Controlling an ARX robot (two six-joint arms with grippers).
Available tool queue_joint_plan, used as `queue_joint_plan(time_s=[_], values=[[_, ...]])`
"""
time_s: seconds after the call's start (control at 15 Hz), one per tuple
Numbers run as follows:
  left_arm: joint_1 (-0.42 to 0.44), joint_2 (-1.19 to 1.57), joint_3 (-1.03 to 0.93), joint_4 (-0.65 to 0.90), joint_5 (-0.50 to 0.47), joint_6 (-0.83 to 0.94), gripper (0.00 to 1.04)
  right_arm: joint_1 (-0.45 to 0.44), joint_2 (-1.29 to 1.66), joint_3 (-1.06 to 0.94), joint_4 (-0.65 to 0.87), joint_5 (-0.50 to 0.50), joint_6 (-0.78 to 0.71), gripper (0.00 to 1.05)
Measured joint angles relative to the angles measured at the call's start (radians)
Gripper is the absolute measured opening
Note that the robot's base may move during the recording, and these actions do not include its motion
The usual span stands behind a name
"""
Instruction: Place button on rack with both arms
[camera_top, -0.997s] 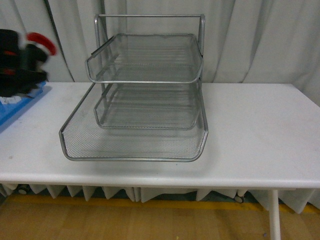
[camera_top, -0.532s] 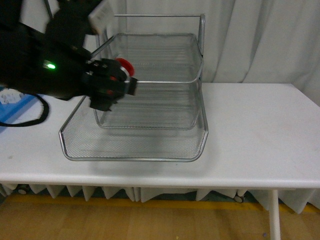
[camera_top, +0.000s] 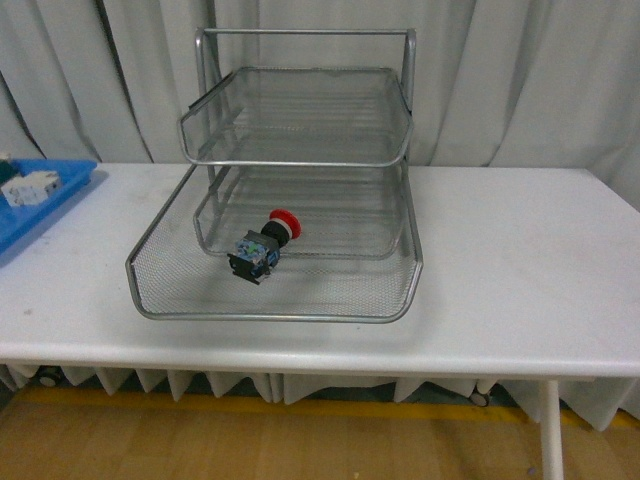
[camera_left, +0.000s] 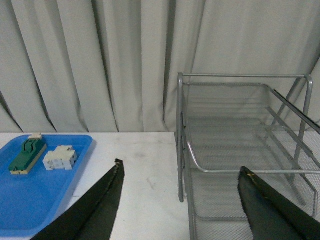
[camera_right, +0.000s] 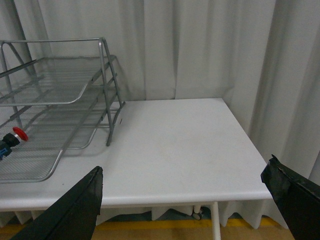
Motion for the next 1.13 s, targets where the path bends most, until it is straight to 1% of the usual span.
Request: queue_joint_plan(time_s=[0.07,0.13,0.27,0.33,0.4,0.66,0.73,0.8,0.86,0.93,1.13], values=[[0.014,-0.005,-0.066,0.049,0.024,-0.006,0.59,0.000,0.000,0.000,0.001,0.000,0.000,0.98],[0.043,-0.029,-0.138,0.069,0.039,-0.010,0.46,0.000,0.000,0.000,0.000,0.001,0.000,0.98],[0.053,-0.126,-0.214,0.092,0.035,-0.011,0.21,0.000,0.000,0.000,0.000,0.000,0.000,0.98],[0.052,-0.169,-0.255,0.091,0.037,-0.011,0.07,0.000,0.000,0.000,0.000,0.000,0.000,0.98],[0.049,-0.227,-0.316,0.068,0.039,-0.013,0.02,0.000,0.000,0.000,0.000,0.000,0.000,0.98],[0.050,-0.394,-0.404,-0.006,0.039,-0.013,0.02,0.000,0.000,0.000,0.000,0.000,0.000,0.98],[0.050,-0.501,-0.441,-0.074,0.039,-0.013,0.02,0.000,0.000,0.000,0.000,0.000,0.000,0.98],[0.050,-0.531,-0.448,-0.096,0.039,-0.013,0.02,0.000,0.000,0.000,0.000,0.000,0.000,0.98],[0.050,-0.559,-0.458,-0.105,0.039,-0.013,0.02,0.000,0.000,0.000,0.000,0.000,0.000,0.98],[0.050,-0.554,-0.479,-0.056,0.039,-0.013,0.02,0.000,0.000,0.000,0.000,0.000,0.000,0.98],[0.050,-0.583,-0.494,-0.106,0.039,-0.013,0.02,0.000,0.000,0.000,0.000,0.000,0.000,0.98]])
